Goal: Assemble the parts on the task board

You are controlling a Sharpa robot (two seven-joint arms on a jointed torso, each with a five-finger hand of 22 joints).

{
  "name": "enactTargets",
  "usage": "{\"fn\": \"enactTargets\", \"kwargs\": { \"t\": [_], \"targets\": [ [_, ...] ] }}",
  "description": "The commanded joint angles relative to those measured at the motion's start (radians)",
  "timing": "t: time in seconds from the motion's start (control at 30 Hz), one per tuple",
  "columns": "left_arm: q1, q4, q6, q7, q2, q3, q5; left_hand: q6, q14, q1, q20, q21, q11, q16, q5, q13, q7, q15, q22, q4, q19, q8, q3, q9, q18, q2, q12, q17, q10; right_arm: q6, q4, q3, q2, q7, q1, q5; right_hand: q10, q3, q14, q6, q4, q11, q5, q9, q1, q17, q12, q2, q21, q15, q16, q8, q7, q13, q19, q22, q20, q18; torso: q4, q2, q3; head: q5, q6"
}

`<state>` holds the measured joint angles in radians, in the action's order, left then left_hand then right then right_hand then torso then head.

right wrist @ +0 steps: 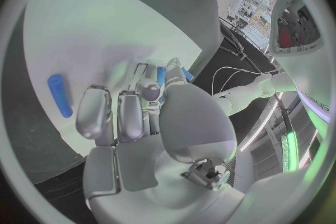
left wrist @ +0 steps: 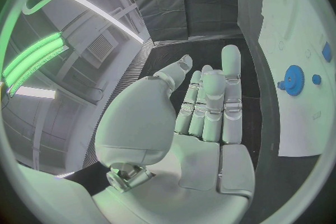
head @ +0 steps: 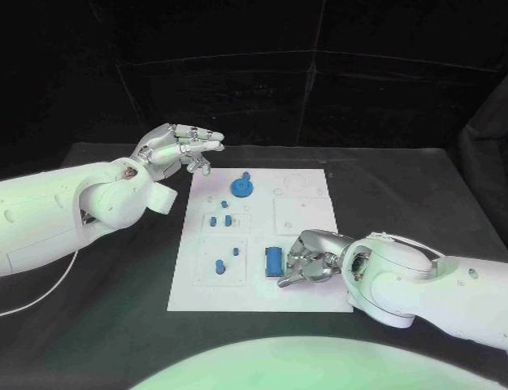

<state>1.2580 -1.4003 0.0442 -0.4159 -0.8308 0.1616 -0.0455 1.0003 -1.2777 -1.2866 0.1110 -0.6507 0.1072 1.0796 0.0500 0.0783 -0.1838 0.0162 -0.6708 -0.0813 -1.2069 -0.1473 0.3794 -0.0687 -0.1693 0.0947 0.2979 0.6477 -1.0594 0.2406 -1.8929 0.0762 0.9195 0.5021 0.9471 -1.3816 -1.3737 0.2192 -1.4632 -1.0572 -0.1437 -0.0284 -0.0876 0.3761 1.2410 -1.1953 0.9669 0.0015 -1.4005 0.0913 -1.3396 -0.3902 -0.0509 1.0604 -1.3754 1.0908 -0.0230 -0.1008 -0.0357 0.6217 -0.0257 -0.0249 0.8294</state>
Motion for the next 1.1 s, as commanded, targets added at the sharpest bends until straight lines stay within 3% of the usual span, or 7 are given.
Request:
{"fn": "enactTargets", "kwargs": {
  "t": [0.03, 0.4, 0.6, 0.73, 0.87, 1.0, 1.1],
  "targets": [
    [0.002, 0.0, -0.011, -0.001, -0.001, -0.001, 0.004, -0.006, 0.002, 0.005, 0.007, 0.007, 0.0, 0.002, -0.002, -0.001, 0.002, 0.004, 0.001, 0.001, -0.001, 0.001, -0.008, 0.0, -0.012, -0.007, 0.007, -0.001, 0.004, 0.028, -0.017, 0.0, 0.03, -0.039, 0.001, 0.006, 0.005, 0.008, -0.04, 0.007, -0.001, 0.007, -0.01, -0.001, -0.001, 0.004, -0.006, -0.008, 0.005, -0.004, 0.006, 0.006, -0.003, -0.004, 0.006, -0.003, 0.0, 0.011, 0.0004, 0.0, 0.0001, -0.002, -0.002],
    [0.001, 0.006, -0.012, -0.001, 0.004, 0.0, 0.004, -0.006, 0.002, 0.005, 0.007, 0.007, 0.0, 0.002, -0.002, -0.001, 0.002, 0.004, 0.001, 0.001, -0.001, 0.0, -0.009, 0.0, -0.012, -0.008, 0.007, -0.002, 0.005, 0.09, -0.076, -0.002, 0.176, -0.104, 0.013, 0.057, 0.013, -0.005, -0.04, 0.022, 0.023, 0.012, -0.11, -0.003, 0.031, 0.008, -0.021, 0.035, 0.008, -0.008, 0.012, 0.03, -0.01, -0.008, 0.008, -0.007, -0.003, 0.01, 0.0065, -0.002, 0.0012, -0.013, -0.008],
    [0.001, 0.01, -0.012, -0.003, 0.008, 0.001, 0.004, -0.006, 0.002, 0.005, 0.007, 0.007, 0.0, 0.002, -0.002, -0.001, 0.002, 0.004, 0.001, 0.001, -0.001, 0.0, -0.009, 0.0, -0.012, -0.008, 0.007, -0.002, 0.005, 0.09, -0.079, -0.002, 0.223, -0.077, 0.021, 0.038, 0.022, -0.027, -0.039, 0.05, 0.044, 0.022, -0.114, -0.024, 0.064, 0.016, -0.045, 0.07, 0.007, -0.015, 0.018, 0.079, -0.024, -0.021, 0.006, -0.004, -0.008, 0.011, 0.0043, -0.002, -0.0004, -0.026, -0.012],
    [0.001, 0.009, -0.012, -0.004, 0.01, 0.002, 0.004, -0.006, 0.002, 0.005, 0.007, 0.007, 0.0, 0.002, -0.002, -0.001, 0.002, 0.004, 0.001, 0.001, -0.001, 0.0, -0.009, 0.0, -0.012, -0.008, 0.007, -0.002, 0.005, 0.074, -0.074, -0.002, 0.232, 0.007, 0.023, -0.051, 0.05, -0.018, -0.031, 0.052, 0.043, 0.03, -0.101, -0.039, 0.05, 0.051, -0.114, 0.062, 0.023, -0.022, 0.044, 0.105, -0.032, -0.074, 0.022, -0.039, -0.015, 0.004, 0.0006, 0.0, -0.0004, -0.034, -0.015],
    [0.001, 0.009, -0.012, -0.004, 0.008, 0.003, 0.004, -0.006, 0.002, 0.005, 0.007, 0.007, 0.0, 0.002, -0.002, -0.001, 0.002, 0.004, 0.001, 0.001, -0.001, 0.0, -0.009, 0.0, -0.012, -0.008, 0.007, -0.002, 0.005, 0.054, -0.065, -0.001, 0.233, 0.076, 0.023, -0.119, 0.054, -0.009, -0.028, 0.041, 0.033, 0.031, -0.1, -0.043, 0.031, 0.061, -0.133, 0.055, 0.029, -0.024, 0.054, 0.113, -0.032, -0.088, 0.027, -0.05, -0.018, 0.002, 0.003, 0.001, 0.0012, -0.031, -0.014],
    [0.001, 0.009, -0.012, -0.004, 0.009, 0.003, 0.004, -0.006, 0.002, 0.005, 0.007, 0.007, 0.0, 0.002, -0.002, -0.001, 0.002, 0.004, 0.001, 0.001, -0.001, 0.0, -0.009, 0.0, -0.012, -0.008, 0.007, -0.002, 0.005, 0.036, -0.055, -0.001, 0.225, 0.107, 0.023, -0.153, 0.053, -0.003, -0.028, 0.028, 0.024, 0.029, -0.099, -0.045, 0.017, 0.064, -0.138, 0.049, 0.031, -0.023, 0.058, 0.115, -0.03, -0.091, 0.028, -0.052, -0.018, 0.002, 0.0033, 0.0, -0.0009, -0.035, -0.015],
    [0.001, 0.009, -0.013, -0.004, 0.009, 0.003, 0.004, -0.006, 0.002, 0.005, 0.007, 0.007, 0.0, 0.002, -0.002, -0.001, 0.002, 0.004, 0.001, 0.001, -0.001, 0.0, -0.009, 0.0, -0.012, -0.008, 0.007, -0.002, 0.005, 0.027, -0.048, -0.001, 0.216, 0.117, 0.023, -0.169, 0.052, 0.001, -0.028, 0.017, 0.016, 0.027, -0.098, -0.044, 0.008, 0.066, -0.14, 0.043, 0.033, -0.022, 0.06, 0.114, -0.027, -0.093, 0.029, -0.054, -0.018, 0.001, 0.0036, 0.001, 0.0008, -0.033, -0.014]
  ]
}}
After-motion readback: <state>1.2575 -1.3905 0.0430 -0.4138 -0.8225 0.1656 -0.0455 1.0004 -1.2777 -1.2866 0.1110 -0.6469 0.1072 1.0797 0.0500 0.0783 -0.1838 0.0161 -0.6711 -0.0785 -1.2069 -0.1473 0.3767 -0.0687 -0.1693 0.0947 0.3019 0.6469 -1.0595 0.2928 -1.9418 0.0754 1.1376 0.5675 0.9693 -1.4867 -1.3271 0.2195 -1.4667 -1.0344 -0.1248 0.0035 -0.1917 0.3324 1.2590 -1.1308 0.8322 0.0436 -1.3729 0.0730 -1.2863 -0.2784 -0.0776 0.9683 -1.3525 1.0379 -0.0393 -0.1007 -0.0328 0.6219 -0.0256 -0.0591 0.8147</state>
